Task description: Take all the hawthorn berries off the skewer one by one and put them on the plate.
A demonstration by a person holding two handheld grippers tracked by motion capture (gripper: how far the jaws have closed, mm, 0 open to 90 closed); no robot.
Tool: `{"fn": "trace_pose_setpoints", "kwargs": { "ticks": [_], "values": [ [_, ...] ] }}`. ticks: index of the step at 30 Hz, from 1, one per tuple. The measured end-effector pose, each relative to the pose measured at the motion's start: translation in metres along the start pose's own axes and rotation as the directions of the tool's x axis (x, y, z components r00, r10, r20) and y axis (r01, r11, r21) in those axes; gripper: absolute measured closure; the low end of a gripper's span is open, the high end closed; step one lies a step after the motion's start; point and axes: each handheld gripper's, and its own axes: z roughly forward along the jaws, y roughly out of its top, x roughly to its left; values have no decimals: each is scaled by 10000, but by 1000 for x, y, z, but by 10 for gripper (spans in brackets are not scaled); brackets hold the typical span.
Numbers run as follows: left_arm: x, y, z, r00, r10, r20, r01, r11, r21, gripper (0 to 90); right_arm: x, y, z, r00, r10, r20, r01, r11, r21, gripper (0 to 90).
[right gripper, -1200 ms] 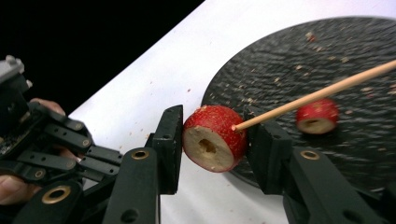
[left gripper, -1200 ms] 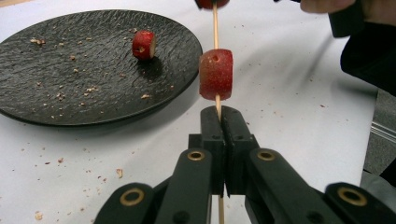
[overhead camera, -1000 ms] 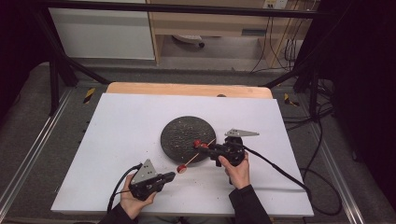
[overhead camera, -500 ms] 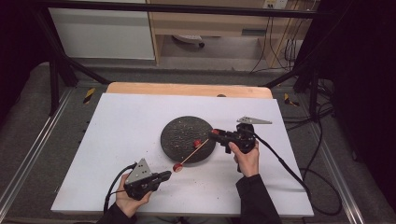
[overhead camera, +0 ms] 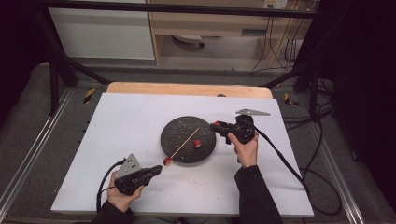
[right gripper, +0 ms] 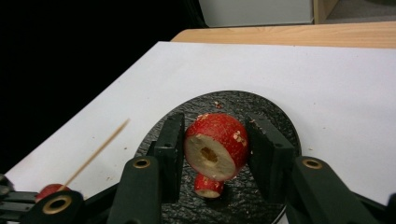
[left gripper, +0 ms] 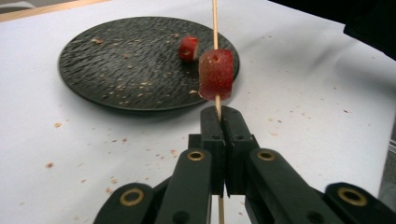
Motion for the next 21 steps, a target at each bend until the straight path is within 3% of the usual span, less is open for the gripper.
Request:
{"fn": "trace_pose_setpoints", "kwargs": {
  "ticks": [11, 21],
  "values": [
    [11, -1, -2, 9994, -245, -255, 245, 9997, 7, 884, -3, -7, 51, 9991, -97, 422, 65, 9971, 762, 603],
    [11, -2, -1, 9993, -276, -261, 277, 9996, 35, 884, -9, -26, 89, 9959, -328, 843, 189, 9870, 1598, 602]
  ]
}}
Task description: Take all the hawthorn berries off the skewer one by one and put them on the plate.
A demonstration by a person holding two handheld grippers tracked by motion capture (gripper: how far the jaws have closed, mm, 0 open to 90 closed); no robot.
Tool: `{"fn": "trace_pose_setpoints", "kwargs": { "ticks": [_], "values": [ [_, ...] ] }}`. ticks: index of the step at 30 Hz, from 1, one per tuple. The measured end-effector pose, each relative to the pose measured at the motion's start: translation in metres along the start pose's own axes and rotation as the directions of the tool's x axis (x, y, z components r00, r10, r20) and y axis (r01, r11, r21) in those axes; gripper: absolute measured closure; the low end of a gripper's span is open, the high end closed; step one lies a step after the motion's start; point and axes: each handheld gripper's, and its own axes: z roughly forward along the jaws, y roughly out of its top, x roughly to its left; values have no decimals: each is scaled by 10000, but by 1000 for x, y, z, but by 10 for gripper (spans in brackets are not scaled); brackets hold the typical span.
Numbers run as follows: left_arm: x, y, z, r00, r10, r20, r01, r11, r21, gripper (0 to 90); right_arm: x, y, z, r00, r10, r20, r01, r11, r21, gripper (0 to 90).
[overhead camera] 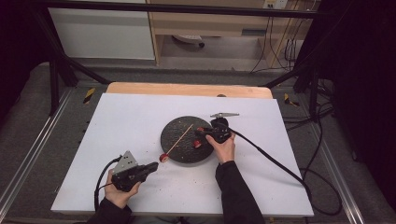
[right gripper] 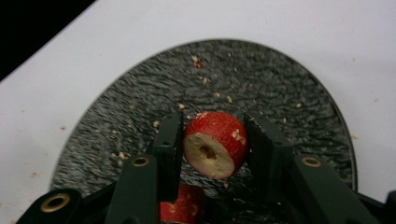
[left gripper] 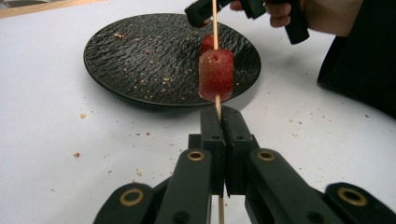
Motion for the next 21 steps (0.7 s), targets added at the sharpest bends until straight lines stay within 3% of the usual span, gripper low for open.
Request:
{"fn": "trace_pose_setpoints", "kwargs": {
  "ticks": [8, 11, 21],
  "values": [
    [0, 0, 0, 10000, 28, 0, -28, 10000, 32, 884, -4, -8, 13, 9994, -85, 345, 72, 9992, 389, 593],
    [-1, 0, 1, 10000, 27, 1, -27, 10000, 21, 884, -3, -8, 13, 9993, -88, 352, 75, 9993, 355, 543],
    [-2, 0, 1, 10000, 33, -13, -33, 10000, 15, 884, 11, 5, -22, 9991, -424, -24, 423, 9980, -480, 336]
  ]
}}
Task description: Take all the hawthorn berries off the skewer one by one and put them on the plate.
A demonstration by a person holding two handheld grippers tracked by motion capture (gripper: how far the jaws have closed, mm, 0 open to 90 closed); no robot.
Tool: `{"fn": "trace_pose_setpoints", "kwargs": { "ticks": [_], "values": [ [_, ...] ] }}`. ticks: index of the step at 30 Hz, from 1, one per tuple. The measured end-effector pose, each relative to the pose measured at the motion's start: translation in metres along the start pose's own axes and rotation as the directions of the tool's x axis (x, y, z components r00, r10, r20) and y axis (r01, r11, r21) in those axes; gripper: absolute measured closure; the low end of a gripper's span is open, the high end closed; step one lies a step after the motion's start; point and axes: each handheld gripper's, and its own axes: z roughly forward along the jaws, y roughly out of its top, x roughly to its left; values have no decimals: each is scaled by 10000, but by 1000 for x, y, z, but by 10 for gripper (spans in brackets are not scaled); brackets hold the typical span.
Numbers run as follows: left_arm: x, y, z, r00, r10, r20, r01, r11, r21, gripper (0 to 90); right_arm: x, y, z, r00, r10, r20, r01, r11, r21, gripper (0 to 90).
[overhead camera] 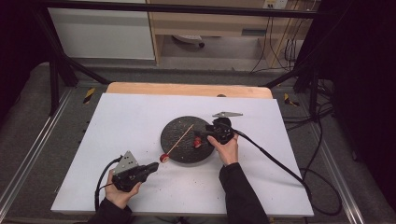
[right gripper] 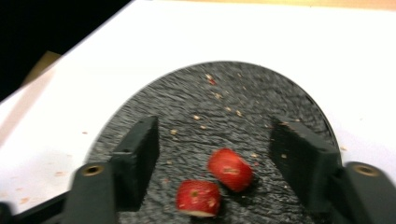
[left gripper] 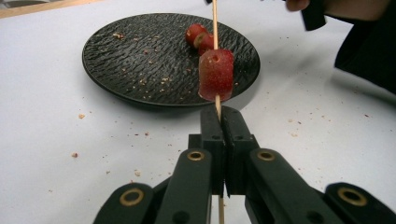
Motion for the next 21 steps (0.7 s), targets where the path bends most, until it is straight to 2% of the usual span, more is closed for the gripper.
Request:
{"fn": "trace_pose_setpoints", "kwargs": {
  "ticks": [4, 10, 15, 21],
  "values": [
    [-1, 0, 1, 10000, 8, -2, -8, 10000, 13, 884, 9, 1, -16, 9993, -162, -327, 155, 9997, -210, 198],
    [-3, 0, 2, 10000, 66, 1, -66, 10000, 43, 884, 22, -7, -35, 9964, -350, -776, 334, 9992, -218, 71],
    [-6, 1, 4, 9999, 155, 17, -155, 9999, 74, 884, 33, -18, -43, 9922, -450, -1165, 437, 9989, -138, 51],
    [-12, 2, 10, 9997, 228, 98, -229, 9997, 127, 884, 42, -34, -49, 9887, -515, -1406, 509, 9987, -74, 40]
  ]
}}
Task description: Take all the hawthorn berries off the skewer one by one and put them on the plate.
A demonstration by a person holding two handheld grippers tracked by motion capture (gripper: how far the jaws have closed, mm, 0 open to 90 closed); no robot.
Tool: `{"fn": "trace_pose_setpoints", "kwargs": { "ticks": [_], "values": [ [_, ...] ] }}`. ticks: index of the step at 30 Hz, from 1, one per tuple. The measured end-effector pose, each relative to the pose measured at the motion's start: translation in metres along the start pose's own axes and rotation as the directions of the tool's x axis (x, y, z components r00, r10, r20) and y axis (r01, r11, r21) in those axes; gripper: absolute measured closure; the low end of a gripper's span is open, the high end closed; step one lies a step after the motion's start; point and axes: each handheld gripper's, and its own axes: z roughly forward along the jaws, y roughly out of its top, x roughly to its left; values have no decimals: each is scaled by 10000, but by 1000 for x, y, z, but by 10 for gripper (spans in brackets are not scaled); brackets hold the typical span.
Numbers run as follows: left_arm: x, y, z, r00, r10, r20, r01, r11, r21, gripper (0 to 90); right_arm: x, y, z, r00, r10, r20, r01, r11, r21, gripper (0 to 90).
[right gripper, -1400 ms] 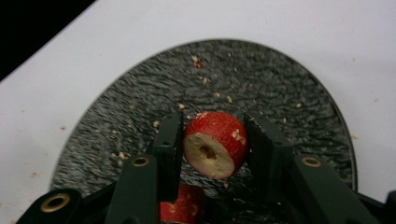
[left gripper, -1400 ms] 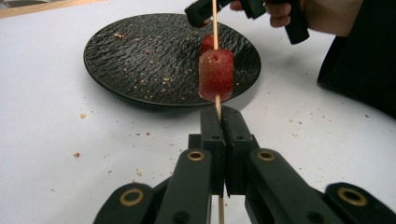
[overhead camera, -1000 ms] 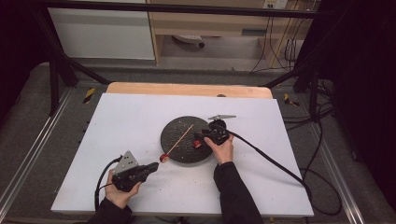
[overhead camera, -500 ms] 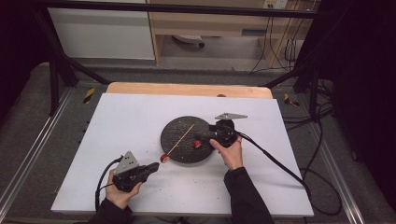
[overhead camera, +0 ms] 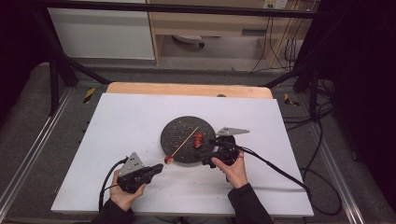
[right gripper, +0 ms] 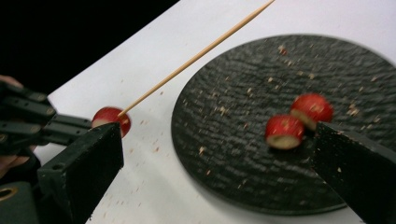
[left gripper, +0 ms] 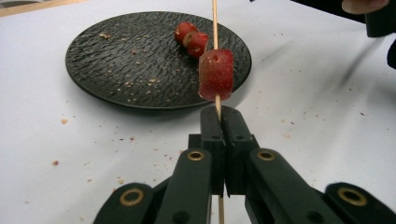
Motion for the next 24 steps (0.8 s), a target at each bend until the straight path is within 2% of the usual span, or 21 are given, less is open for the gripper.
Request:
{"fn": "trace_pose_setpoints", "kwargs": {
  "ticks": [5, 12, 20, 24],
  "values": [
    [-8, 3, 8, 9999, 116, 102, -116, 9999, 41, 884, 5, -13, 0, 9998, 60, -202, -58, 9999, 117, 44],
    [-25, 12, 24, 9986, 442, 301, -449, 9987, 228, 884, 9, -26, -4, 9977, 271, -627, -278, 9996, -107, 85],
    [-41, 15, 39, 9958, 705, 589, -711, 9974, 83, 884, 11, -35, -6, 9950, 448, -891, -468, 9987, -205, 225],
    [-43, 15, 39, 9952, 731, 648, -734, 9973, 18, 884, 13, -38, -3, 9907, 685, -1178, -719, 9971, -248, 315]
  ]
}}
